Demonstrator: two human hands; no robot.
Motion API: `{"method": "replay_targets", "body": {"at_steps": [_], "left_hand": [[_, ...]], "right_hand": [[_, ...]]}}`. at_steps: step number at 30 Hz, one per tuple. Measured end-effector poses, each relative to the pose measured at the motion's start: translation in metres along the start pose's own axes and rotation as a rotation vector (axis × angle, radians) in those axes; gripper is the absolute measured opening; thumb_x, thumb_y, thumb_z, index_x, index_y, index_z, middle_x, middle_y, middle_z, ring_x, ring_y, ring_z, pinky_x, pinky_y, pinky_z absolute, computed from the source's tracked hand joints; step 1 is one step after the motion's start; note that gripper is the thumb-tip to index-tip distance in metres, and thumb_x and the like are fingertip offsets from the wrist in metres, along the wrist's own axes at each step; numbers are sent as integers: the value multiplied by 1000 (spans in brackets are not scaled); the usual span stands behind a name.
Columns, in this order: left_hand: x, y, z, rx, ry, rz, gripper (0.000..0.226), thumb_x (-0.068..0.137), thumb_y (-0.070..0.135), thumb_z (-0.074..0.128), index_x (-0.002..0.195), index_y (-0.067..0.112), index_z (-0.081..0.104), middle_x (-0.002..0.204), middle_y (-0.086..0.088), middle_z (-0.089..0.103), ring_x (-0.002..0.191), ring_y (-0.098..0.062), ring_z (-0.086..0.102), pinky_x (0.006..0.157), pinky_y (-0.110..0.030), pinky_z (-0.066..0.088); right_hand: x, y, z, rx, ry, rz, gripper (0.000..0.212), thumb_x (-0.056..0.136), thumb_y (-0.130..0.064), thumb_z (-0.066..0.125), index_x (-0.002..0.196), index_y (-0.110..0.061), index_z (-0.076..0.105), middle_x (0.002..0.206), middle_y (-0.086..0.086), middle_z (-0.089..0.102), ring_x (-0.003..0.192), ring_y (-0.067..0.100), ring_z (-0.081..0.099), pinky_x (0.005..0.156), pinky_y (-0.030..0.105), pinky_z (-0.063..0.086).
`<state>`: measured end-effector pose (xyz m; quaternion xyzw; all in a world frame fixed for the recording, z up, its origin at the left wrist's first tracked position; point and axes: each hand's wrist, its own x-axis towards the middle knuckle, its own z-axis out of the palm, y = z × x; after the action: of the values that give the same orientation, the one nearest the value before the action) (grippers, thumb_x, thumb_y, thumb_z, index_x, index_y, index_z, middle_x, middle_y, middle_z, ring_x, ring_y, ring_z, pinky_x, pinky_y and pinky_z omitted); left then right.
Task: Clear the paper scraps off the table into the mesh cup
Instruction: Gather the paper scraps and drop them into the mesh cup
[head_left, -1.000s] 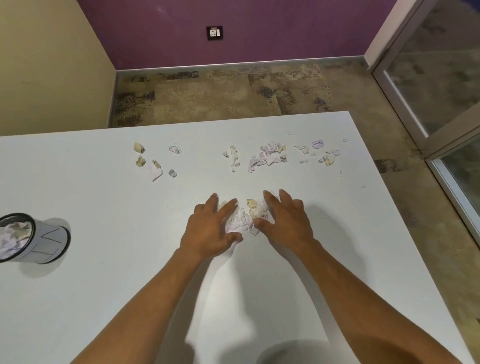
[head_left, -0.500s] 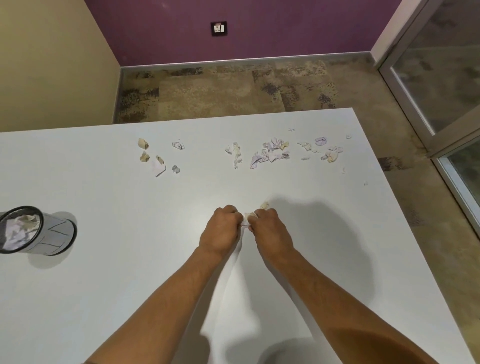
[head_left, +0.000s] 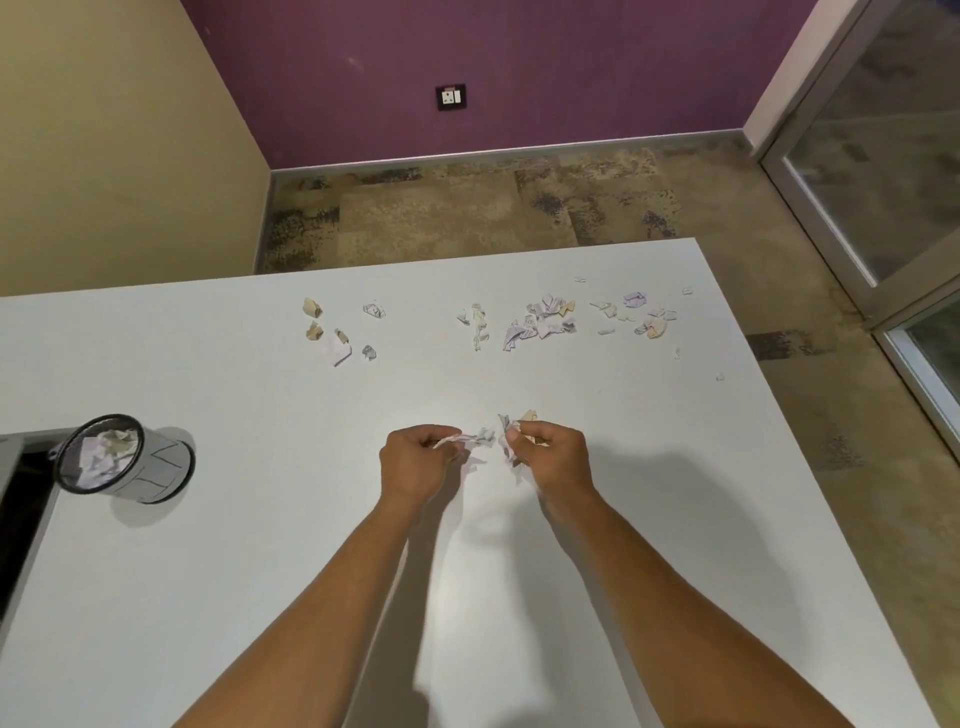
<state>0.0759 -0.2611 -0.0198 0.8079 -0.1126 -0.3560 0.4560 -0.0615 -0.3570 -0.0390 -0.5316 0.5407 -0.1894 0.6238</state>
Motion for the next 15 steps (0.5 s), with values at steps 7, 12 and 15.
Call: {"method": "replay_targets", "body": {"at_steps": [7, 12, 15], "left_hand": [[-22, -1, -49, -356, 26, -81, 16, 75, 1, 78, 83, 15, 78, 81, -5, 77, 76, -18, 74, 84, -32, 57], [-33, -6, -106, -474, 61, -67, 17, 75, -4, 76, 83, 10, 77, 81, -6, 76, 73, -16, 73, 81, -30, 57], [-36, -9, -143, -528, 79, -76, 17, 74, -8, 75, 82, 7, 76, 81, -8, 76, 72, -16, 73, 79, -27, 58]], "right_hand": [[-39, -27, 22, 434, -128, 94, 9, 85, -6, 70, 82, -10, 77, 87, 10, 74, 84, 22, 66, 91, 36, 52], [-76, -47, 64, 580, -227, 139, 13, 87, 2, 64, 82, -5, 73, 78, 5, 73, 72, 10, 70, 69, 15, 54], [-98, -57, 99, 617, -242, 176, 12, 86, 3, 64, 83, -4, 73, 78, 6, 74, 70, 10, 70, 66, 15, 54]]}}
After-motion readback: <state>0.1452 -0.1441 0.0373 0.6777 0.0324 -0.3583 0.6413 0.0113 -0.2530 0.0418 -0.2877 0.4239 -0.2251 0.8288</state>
